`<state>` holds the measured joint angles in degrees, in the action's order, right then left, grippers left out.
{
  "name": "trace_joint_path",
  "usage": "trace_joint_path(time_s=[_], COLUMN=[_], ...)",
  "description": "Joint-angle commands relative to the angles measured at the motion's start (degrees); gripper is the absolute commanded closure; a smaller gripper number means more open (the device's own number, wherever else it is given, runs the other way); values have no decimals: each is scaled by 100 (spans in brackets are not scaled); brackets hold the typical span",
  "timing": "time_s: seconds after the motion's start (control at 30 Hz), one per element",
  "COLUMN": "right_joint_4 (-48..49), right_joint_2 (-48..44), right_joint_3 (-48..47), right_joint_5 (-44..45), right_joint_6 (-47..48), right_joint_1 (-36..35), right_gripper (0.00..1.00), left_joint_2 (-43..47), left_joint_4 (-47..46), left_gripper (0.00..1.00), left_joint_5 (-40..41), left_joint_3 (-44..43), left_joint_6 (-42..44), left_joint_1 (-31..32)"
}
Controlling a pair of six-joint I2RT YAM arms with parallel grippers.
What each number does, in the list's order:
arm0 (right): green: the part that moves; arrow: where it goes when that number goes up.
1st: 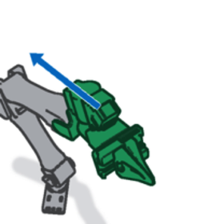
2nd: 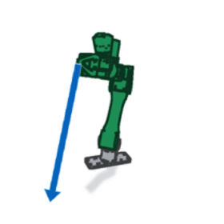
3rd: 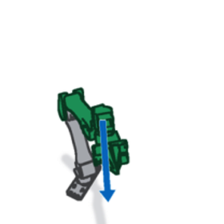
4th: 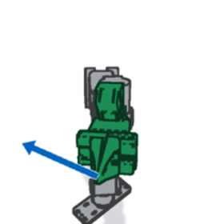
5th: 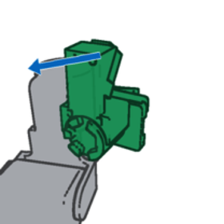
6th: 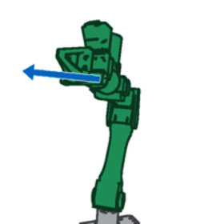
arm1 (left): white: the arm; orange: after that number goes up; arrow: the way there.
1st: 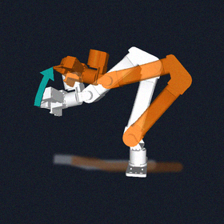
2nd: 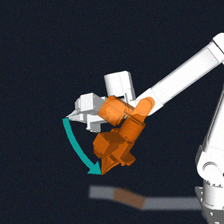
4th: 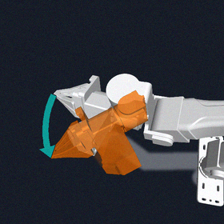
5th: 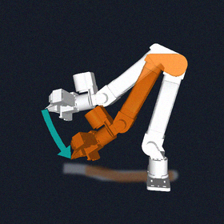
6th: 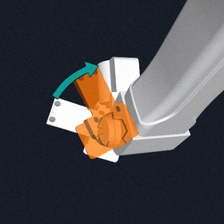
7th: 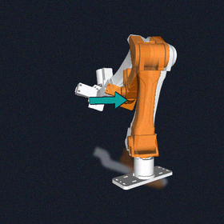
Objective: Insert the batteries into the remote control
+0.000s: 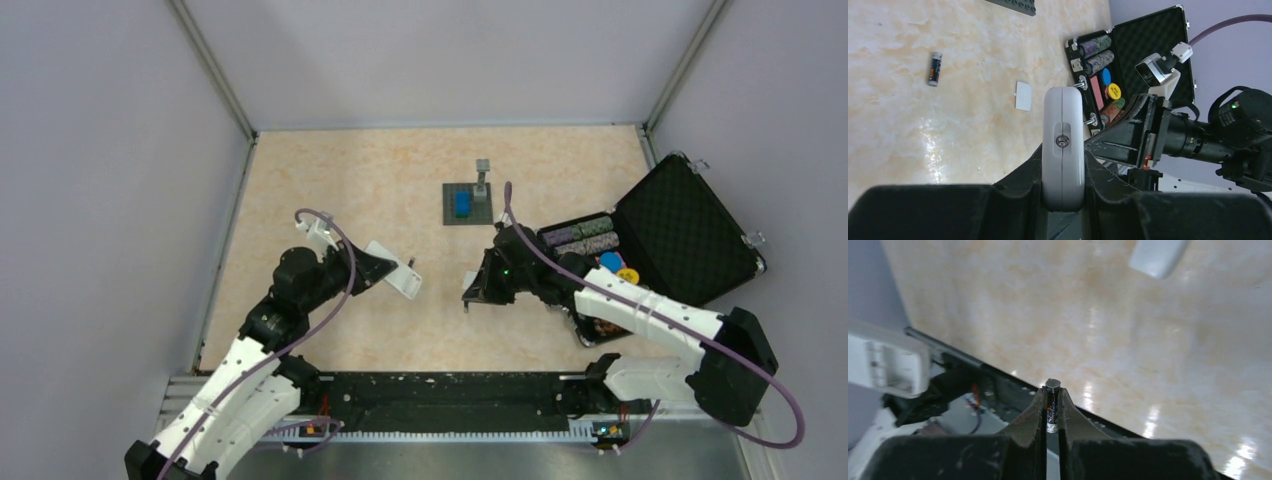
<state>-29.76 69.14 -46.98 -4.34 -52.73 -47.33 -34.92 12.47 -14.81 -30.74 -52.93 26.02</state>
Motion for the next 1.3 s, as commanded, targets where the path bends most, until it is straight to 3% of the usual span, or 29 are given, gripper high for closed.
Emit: trace_joint_path(time_s=[0.0, 0.2, 0.43, 0.8, 1.27], right_joint_4=[1206, 1982, 2429, 2698, 2688], right_joint_2=[-302, -335, -68, 504, 851], right_joint_3=[-49, -22, -78, -337, -383], right_joint_5=[-1077, -1263, -1139, -970, -801], right_joint_6=[-1687, -2857, -3495, -3868, -4061], right_joint_1=[52, -13, -221, -648, -697], right_gripper=[100, 100, 100, 100, 99], left_joint_2=[-133, -338, -464, -452, -137], left_joint_4=[-1286, -1746, -1710, -1364, -789], left_gripper=[100, 100, 100, 100, 100], left_joint_5=[-475, -574, -583, -401, -532], left_joint_3=[204, 200, 190, 86, 178], left_joint_6=[-593, -135, 392, 760, 845], left_joint_1=[24, 26, 70, 90, 88])
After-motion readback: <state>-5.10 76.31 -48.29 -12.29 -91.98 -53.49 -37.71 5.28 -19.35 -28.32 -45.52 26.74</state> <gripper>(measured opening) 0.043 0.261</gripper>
